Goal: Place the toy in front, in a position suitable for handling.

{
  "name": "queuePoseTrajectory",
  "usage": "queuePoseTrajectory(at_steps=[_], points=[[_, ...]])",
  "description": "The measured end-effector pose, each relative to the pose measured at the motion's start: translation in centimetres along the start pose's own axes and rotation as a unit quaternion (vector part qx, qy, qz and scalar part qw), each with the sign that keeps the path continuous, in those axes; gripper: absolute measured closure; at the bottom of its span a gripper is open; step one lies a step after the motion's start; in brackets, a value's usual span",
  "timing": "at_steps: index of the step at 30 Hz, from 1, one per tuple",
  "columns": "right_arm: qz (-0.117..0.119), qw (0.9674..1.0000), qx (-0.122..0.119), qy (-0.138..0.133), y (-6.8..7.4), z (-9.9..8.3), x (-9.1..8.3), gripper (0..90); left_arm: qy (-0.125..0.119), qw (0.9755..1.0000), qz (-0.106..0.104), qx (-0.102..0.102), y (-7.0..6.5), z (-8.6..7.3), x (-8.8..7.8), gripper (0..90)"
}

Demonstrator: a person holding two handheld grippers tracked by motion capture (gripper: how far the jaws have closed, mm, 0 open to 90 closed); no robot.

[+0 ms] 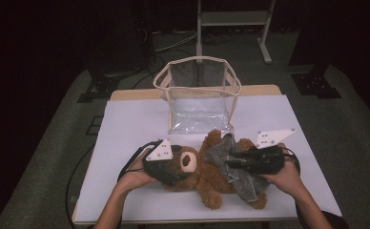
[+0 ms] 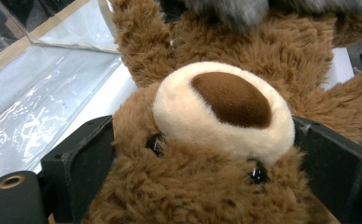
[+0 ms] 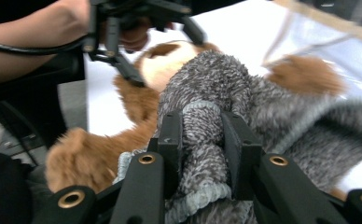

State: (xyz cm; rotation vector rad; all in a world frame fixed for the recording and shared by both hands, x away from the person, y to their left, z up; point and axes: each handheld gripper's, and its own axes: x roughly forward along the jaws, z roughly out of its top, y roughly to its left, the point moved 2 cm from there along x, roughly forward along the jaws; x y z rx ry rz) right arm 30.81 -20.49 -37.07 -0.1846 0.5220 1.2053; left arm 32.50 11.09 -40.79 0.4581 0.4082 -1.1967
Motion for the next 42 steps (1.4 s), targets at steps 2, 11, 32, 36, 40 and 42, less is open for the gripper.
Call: queuePoseTrajectory(at_steps=[2, 11, 32, 36, 40, 42], points=[[-0.021, 0.9997, 0.012, -0.004, -0.8, -0.4, -1.3, 70.3, -0.002, 1.0, -0.001, -0.001, 0.0, -0.1, 0.0, 8.9], [-0.053, 0.9961, 0.069, -0.009, -3.5, -2.4, -2.5, 69.2, -0.002, 1.0, -0.004, 0.004, -0.1, 0.0, 0.2, 8.0], [-0.069, 0.9903, 0.114, -0.04, -5.2, -3.5, -3.5, 69.0, 0.006, 0.9993, -0.022, 0.03, -0.7, 0.1, 0.0, 12.1], [-0.04, 0.9944, 0.09, -0.039, -3.9, -2.5, -2.4, 68.7, 0.009, 0.9992, -0.021, 0.033, -0.8, 0.1, -0.1, 12.0], [-0.064, 0.9933, 0.093, -0.02, -4.4, -3.0, -2.2, 68.7, 0.012, 0.9991, -0.028, 0.031, -0.9, 0.1, -0.2, 13.5], [-0.084, 0.9908, 0.106, -0.014, -5.2, -3.5, -2.7, 68.7, 0.013, 0.999, -0.033, 0.029, -0.9, 0.2, -0.3, 14.5]])
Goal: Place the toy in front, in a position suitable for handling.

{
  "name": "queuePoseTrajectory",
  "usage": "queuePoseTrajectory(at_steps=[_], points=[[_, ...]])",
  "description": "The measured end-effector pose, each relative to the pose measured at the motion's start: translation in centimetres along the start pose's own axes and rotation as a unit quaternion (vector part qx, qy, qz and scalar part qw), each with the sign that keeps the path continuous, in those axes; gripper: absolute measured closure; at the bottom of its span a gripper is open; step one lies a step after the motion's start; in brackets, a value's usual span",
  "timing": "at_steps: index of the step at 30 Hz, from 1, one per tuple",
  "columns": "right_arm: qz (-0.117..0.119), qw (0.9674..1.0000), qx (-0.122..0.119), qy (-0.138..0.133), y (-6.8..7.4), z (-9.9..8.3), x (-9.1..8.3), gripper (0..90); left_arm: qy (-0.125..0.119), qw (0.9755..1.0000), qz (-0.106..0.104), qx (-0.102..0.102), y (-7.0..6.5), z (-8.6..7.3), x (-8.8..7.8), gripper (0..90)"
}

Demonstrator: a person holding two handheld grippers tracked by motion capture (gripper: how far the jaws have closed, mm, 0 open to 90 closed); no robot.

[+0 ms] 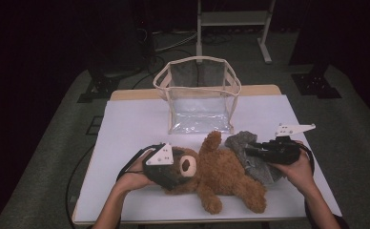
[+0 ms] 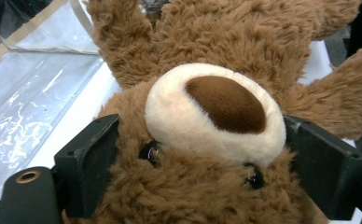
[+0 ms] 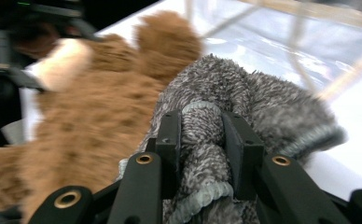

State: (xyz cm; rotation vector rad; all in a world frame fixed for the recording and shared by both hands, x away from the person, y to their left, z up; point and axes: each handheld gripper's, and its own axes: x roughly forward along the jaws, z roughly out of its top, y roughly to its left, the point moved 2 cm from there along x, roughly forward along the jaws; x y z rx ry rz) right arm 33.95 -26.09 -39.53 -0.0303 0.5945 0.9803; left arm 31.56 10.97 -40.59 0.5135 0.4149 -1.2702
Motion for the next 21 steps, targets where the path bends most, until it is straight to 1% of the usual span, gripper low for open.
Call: queuePoseTrajectory(at_steps=[1, 2, 4, 6, 8, 9, 10, 12, 14, 16, 18, 19, 21], points=[[-0.012, 0.9999, 0.004, 0.003, -0.4, -0.1, -0.2, 68.7, 0.0, 1.0, -0.001, -0.001, 0.0, 0.0, 0.0, 15.6], [-0.018, 0.9998, 0.006, 0.004, -0.6, -0.2, -0.4, 68.7, 0.0, 1.0, -0.002, 0.0, 0.0, 0.0, 0.0, 16.1], [-0.016, 0.9998, 0.011, -0.002, -0.6, -0.1, -0.6, 68.7, -0.002, 1.0, -0.005, -0.001, -0.1, 0.0, 0.0, 16.2], [-0.008, 1.0, 0.001, -0.005, 0.1, 0.3, -0.5, 68.6, -0.002, 1.0, -0.008, 0.002, -0.1, 0.0, 0.0, 16.2], [0.011, 0.9998, -0.009, -0.01, 1.1, 0.8, -0.1, 68.5, -0.003, 0.9999, -0.01, 0.002, -0.2, 0.0, 0.1, 16.4], [0.015, 0.9998, -0.014, -0.008, 1.5, 0.9, 0.1, 68.4, -0.003, 0.9999, -0.012, 0.004, -0.3, 0.1, 0.0, 18.2], [0.015, 0.9996, -0.025, -0.003, 2.0, 1.1, 0.5, 68.3, -0.001, 0.9999, -0.014, 0.006, -0.4, 0.1, 0.0, 18.7], [0.016, 0.9993, -0.033, 0.003, 2.4, 1.1, 0.9, 68.2, 0.0, 0.9998, -0.015, 0.009, -0.5, 0.1, -0.1, 18.7], [0.011, 0.9995, -0.028, 0.004, 1.9, 1.0, 0.9, 68.3, -0.002, 0.9998, -0.016, 0.01, -0.5, 0.1, -0.2, 19.6], [-0.011, 0.9997, -0.021, 0.006, 1.1, 0.7, 0.5, 68.4, -0.002, 0.9998, -0.017, 0.01, -0.5, 0.1, -0.1, 19.6], [-0.023, 0.9997, -0.013, 0.004, 0.4, 0.4, 0.0, 68.7, -0.004, 0.9998, -0.017, 0.008, -0.5, 0.1, -0.1, 19.6], [-0.026, 0.9996, -0.009, 0.004, 0.2, 0.4, -0.1, 68.7, -0.005, 0.9998, -0.017, 0.007, -0.5, 0.1, -0.1, 19.6], [-0.021, 0.9998, -0.007, 0.0, 0.3, 0.4, -0.2, 68.8, -0.005, 0.9998, -0.016, 0.005, -0.4, 0.1, 0.0, 19.4]])
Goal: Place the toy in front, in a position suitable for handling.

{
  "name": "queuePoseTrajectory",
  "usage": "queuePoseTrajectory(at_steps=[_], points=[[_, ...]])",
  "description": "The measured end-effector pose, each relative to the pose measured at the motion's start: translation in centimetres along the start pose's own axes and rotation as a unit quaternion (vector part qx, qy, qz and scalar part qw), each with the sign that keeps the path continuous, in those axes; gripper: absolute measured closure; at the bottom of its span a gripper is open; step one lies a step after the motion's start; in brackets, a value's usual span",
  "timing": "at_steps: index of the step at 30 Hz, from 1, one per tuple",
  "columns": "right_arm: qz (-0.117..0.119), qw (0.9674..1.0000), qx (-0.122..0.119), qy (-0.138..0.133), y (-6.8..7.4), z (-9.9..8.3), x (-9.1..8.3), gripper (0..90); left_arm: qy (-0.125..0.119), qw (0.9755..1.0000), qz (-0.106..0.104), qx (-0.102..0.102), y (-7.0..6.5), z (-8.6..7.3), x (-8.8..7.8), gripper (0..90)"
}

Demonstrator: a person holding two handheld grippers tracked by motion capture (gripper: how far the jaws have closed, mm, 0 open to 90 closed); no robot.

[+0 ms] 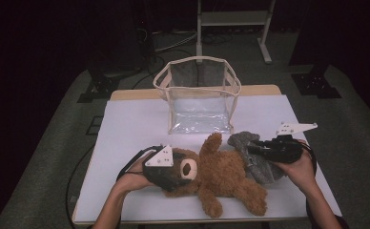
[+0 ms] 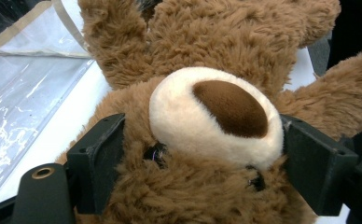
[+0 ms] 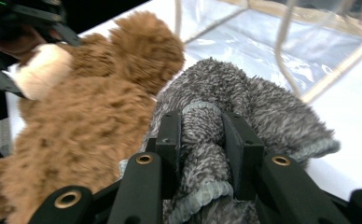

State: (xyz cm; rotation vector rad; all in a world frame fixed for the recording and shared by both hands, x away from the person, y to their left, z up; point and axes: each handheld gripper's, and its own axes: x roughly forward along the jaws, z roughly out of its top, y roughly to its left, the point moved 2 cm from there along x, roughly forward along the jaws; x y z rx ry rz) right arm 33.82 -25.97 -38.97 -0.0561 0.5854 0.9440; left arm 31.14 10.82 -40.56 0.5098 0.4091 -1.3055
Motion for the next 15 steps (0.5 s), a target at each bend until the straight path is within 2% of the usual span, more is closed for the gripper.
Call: queuePoseTrajectory(at_steps=[1, 5, 6, 8, 9, 11, 13, 15], points=[[0.006, 1.0, -0.003, -0.002, 0.3, 0.2, 0.1, 68.8, 0.0, 1.0, 0.0, -0.001, 0.0, 0.0, 0.1, 19.1], [0.058, 0.998, -0.021, -0.016, 2.5, 1.2, 0.9, 68.6, 0.003, 1.0, 0.003, 0.004, -0.1, 0.1, 0.1, 18.7], [0.062, 0.9976, -0.026, -0.014, 2.9, 1.3, 1.1, 68.6, 0.004, 1.0, 0.004, 0.005, -0.1, 0.1, 0.1, 18.7], [0.049, 0.998, -0.04, -0.003, 3.1, 1.4, 1.6, 68.6, 0.005, 1.0, 0.005, 0.005, -0.1, 0.1, 0.1, 18.7], [0.044, 0.9984, -0.035, -0.002, 2.8, 1.3, 1.6, 68.7, 0.005, 1.0, 0.006, 0.006, -0.1, 0.1, 0.1, 18.7], [0.019, 0.9994, -0.027, 0.009, 1.8, 1.0, 1.6, 68.9, 0.005, 0.9999, 0.007, 0.005, -0.1, 0.1, 0.1, 18.8], [0.017, 0.9997, -0.007, 0.013, 0.9, 0.6, 1.4, 69.1, 0.004, 1.0, 0.007, 0.004, 0.0, 0.1, 0.2, 18.7], [0.026, 0.9996, -0.004, 0.009, 1.0, 0.7, 1.2, 69.3, 0.005, 1.0, 0.007, 0.003, 0.0, 0.1, 0.2, 18.7]])
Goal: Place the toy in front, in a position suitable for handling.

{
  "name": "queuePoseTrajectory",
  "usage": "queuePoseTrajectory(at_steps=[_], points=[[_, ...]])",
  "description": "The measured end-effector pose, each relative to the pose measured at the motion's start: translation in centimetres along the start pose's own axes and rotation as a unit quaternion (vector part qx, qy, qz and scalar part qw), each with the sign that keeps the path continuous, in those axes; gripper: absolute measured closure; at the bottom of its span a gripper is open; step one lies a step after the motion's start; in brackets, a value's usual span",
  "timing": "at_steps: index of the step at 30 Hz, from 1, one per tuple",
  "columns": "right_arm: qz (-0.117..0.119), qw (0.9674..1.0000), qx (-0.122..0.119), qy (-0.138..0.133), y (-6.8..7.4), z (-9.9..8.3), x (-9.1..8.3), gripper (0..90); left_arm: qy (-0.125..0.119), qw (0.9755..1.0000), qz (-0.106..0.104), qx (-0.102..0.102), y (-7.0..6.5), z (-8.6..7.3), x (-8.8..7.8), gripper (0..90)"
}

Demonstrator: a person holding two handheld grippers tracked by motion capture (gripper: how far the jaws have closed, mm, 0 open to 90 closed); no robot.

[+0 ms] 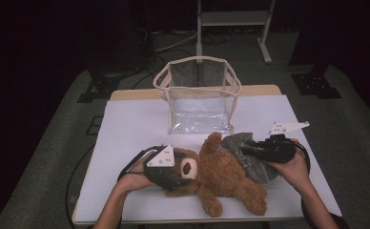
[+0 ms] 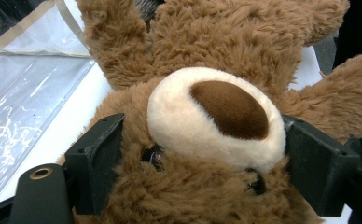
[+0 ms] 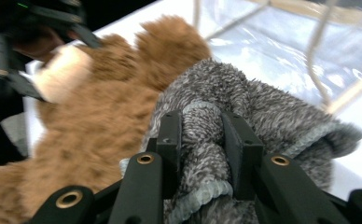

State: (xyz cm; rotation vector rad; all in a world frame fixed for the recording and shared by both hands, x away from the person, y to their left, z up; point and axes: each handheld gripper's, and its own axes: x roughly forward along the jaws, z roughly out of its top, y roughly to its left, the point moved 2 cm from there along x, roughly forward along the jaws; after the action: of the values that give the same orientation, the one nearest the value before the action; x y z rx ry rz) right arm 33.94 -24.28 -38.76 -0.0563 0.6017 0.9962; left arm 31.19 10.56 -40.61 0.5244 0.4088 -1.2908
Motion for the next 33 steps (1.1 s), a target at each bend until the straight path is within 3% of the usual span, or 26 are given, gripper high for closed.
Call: queuePoseTrajectory(at_steps=[4, 7, 10, 12, 17, 23, 26, 30, 33], points=[[0.036, 0.9987, -0.033, -0.013, 2.5, 1.8, 0.4, 69.4, -0.005, 1.0, 0.004, -0.007, 0.0, 0.0, 0.3, 18.7], [0.069, 0.9959, -0.058, -0.014, 4.3, 3.2, 1.7, 69.4, -0.004, 1.0, 0.006, -0.006, 0.0, 0.1, 0.3, 18.7], [0.068, 0.9941, -0.084, 0.01, 5.4, 3.6, 3.3, 69.4, -0.001, 1.0, 0.007, -0.001, -0.1, 0.1, 0.3, 18.7], [0.059, 0.9948, -0.081, 0.017, 5.0, 3.5, 3.7, 69.5, -0.002, 1.0, 0.006, -0.003, -0.1, 0.1, 0.3, 18.7], [0.039, 0.998, -0.047, 0.015, 3.1, 3.0, 3.0, 69.8, -0.004, 1.0, 0.006, -0.005, 0.0, 0.1, 0.4, 18.7], [0.081, 0.9932, -0.082, 0.016, 5.6, 4.6, 4.1, 69.7, -0.005, 0.9999, 0.007, -0.006, 0.0, 0.1, 0.6, 18.2], [0.078, 0.9913, -0.101, 0.031, 6.4, 5.3, 5.6, 69.7, -0.003, 1.0, 0.008, -0.003, -0.1, 0.1, 0.6, 18.2], [0.048, 0.9932, -0.094, 0.05, 4.8, 5.2, 6.8, 69.8, -0.003, 1.0, 0.008, 0.0, -0.1, 0.1, 0.5, 18.2], [0.036, 0.9965, -0.061, 0.044, 2.9, 4.5, 6.2, 69.8, -0.007, 1.0, 0.007, -0.002, 0.0, 0.1, 0.6, 18.2]])
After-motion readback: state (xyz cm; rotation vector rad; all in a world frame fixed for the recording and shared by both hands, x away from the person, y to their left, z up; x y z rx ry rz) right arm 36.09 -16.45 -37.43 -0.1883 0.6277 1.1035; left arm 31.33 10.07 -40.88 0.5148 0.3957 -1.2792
